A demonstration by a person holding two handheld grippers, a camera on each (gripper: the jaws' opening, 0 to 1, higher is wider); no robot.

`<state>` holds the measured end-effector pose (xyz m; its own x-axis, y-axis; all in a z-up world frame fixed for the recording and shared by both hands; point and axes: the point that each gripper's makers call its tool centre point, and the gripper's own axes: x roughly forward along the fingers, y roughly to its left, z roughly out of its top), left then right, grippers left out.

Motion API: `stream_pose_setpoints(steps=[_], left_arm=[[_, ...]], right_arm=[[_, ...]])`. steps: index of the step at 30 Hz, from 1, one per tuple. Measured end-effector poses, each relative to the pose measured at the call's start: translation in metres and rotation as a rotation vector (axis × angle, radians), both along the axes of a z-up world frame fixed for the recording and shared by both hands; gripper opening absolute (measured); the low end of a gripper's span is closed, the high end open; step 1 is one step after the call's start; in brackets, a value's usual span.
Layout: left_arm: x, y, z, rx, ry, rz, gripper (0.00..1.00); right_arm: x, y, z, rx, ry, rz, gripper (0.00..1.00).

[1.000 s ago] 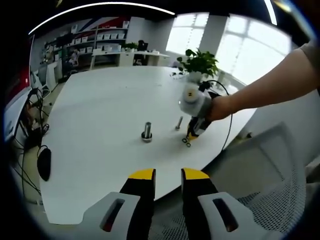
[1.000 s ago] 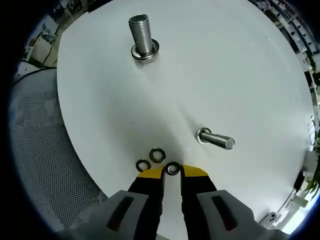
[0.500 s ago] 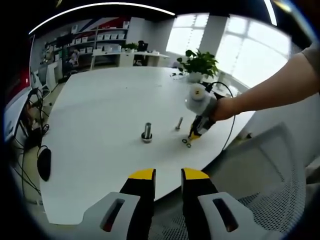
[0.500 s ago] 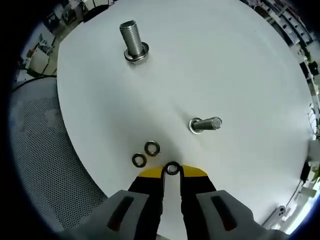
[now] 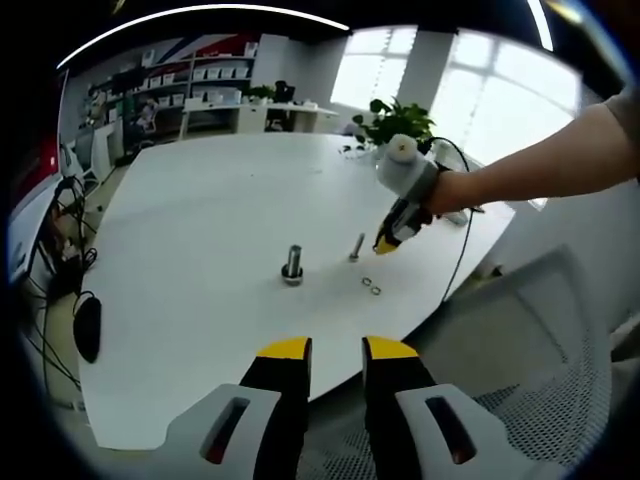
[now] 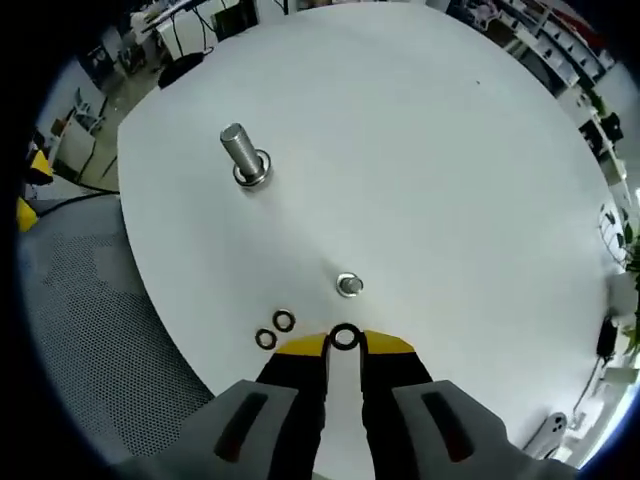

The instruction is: Place the washer onto the threaded stud by aligning its center hole with the stud, sliding it down to the base, and recovering from edge contact or off-axis alignment until the washer reaches the visible bottom stop.

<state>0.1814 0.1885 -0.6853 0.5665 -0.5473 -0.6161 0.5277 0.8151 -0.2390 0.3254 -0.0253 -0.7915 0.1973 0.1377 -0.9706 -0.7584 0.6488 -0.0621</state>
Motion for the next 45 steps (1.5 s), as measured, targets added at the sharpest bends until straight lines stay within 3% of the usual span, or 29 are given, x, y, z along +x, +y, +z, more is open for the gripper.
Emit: stream_pose_setpoints(steps=[18, 31, 45], left_arm=[[0.001, 0.0, 0.0, -0.004, -0.003, 0.001, 0.16], [0.0, 0.001, -0.001, -0.001, 0.001, 0.001, 0.16], [0.001, 0.002, -0.001, 0.005, 0.004, 0.007, 0.16]], right_arm=[[0.016, 0.016, 0.018, 0.019, -0.058, 0.102, 0.13], [0.018, 0.022, 0.009, -0.001, -0.043, 0.146, 0.13], [0.019, 0.022, -0.013, 0.0, -0.011, 0.131, 0.14]])
